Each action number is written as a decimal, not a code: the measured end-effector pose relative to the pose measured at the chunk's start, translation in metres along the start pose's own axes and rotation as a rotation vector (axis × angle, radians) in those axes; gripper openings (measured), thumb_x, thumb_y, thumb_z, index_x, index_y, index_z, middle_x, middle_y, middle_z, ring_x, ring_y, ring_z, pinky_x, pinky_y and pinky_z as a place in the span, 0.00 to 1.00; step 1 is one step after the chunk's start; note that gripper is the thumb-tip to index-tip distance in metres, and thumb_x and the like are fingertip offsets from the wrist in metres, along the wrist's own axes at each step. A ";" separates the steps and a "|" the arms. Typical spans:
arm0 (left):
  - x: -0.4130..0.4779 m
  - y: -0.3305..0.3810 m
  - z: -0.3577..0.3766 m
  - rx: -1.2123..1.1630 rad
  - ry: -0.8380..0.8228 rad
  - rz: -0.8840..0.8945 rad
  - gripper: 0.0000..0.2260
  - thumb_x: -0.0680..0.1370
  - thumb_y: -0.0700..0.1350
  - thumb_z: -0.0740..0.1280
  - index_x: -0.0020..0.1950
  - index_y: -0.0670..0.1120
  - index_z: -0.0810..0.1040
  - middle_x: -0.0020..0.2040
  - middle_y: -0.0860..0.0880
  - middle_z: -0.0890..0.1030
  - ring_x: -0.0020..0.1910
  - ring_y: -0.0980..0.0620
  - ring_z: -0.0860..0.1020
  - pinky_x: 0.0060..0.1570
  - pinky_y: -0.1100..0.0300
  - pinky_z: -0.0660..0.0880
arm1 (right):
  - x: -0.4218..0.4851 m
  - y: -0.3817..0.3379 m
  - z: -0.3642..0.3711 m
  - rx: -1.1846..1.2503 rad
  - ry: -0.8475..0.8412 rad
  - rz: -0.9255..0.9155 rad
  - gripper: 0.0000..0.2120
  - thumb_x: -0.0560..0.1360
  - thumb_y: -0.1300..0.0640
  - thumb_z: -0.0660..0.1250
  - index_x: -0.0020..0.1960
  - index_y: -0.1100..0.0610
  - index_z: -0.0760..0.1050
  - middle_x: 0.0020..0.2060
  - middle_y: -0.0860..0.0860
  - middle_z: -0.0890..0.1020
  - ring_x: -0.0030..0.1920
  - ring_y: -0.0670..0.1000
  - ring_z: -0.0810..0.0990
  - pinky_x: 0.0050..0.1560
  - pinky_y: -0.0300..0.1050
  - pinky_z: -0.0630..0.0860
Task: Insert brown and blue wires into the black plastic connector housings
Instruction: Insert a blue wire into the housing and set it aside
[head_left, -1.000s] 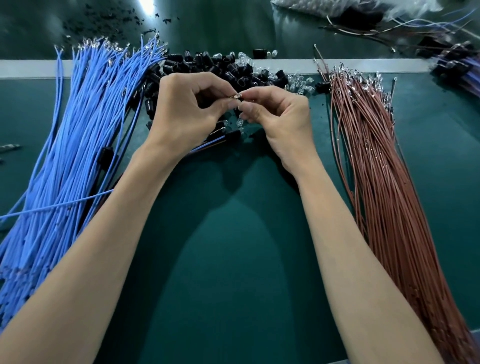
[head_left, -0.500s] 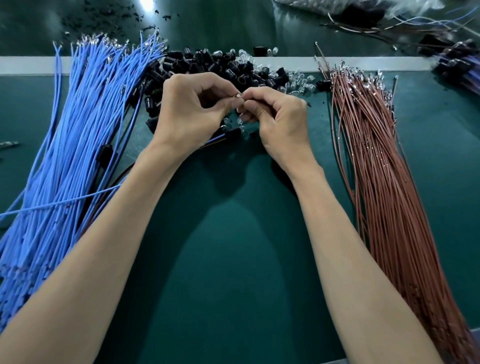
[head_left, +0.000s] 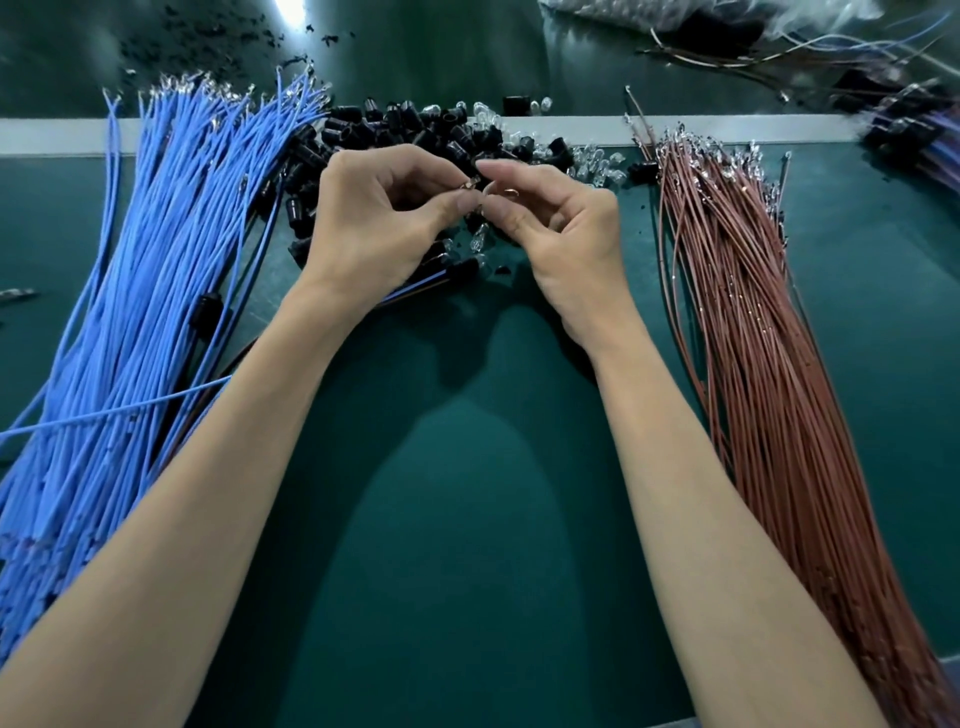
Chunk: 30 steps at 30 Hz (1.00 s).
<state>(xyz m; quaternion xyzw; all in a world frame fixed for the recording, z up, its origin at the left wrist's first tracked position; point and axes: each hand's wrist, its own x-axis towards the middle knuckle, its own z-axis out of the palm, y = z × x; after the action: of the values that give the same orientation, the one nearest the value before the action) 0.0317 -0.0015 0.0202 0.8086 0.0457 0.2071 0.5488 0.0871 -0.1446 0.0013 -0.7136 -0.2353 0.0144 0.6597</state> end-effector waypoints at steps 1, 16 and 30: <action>0.000 0.000 -0.001 -0.012 0.000 -0.005 0.05 0.72 0.40 0.74 0.46 0.43 0.82 0.37 0.49 0.82 0.35 0.58 0.78 0.42 0.62 0.77 | 0.000 0.000 0.000 0.009 0.014 0.000 0.12 0.73 0.67 0.70 0.55 0.59 0.79 0.43 0.52 0.82 0.45 0.45 0.81 0.52 0.41 0.77; -0.001 0.001 -0.005 -0.106 0.008 -0.029 0.05 0.72 0.39 0.74 0.45 0.44 0.81 0.37 0.51 0.82 0.35 0.60 0.79 0.43 0.63 0.78 | -0.004 0.000 0.003 -0.078 0.119 -0.070 0.10 0.70 0.63 0.74 0.50 0.56 0.82 0.44 0.51 0.85 0.46 0.48 0.84 0.53 0.48 0.80; 0.003 0.002 -0.008 -0.199 -0.018 -0.223 0.02 0.75 0.43 0.72 0.42 0.46 0.82 0.31 0.54 0.82 0.34 0.56 0.78 0.44 0.61 0.77 | -0.003 -0.001 0.004 -0.047 0.054 -0.060 0.09 0.70 0.66 0.73 0.47 0.57 0.79 0.41 0.49 0.84 0.44 0.47 0.84 0.52 0.43 0.79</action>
<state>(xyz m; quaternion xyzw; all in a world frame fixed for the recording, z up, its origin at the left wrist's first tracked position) 0.0312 0.0061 0.0252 0.7420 0.1095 0.1410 0.6462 0.0826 -0.1415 0.0008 -0.7218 -0.2391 -0.0300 0.6488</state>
